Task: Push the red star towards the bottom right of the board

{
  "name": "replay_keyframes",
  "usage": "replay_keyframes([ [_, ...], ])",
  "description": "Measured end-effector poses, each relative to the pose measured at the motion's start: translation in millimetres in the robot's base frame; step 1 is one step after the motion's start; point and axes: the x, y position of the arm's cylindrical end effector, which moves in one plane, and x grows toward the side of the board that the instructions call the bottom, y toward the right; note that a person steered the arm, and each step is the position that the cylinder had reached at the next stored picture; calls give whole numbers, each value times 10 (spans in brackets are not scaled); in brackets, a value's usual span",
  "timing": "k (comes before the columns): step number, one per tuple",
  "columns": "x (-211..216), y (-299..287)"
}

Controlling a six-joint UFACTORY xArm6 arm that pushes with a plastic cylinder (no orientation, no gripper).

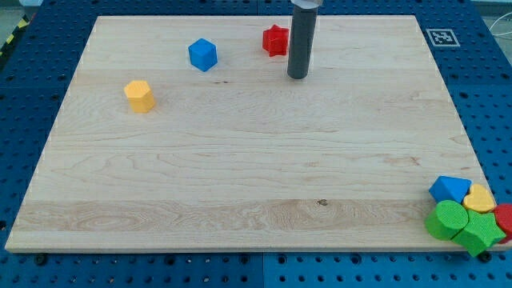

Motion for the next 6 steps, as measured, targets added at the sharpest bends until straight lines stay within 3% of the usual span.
replay_keyframes([
  [4, -104, -416],
  [6, -413, -593],
])
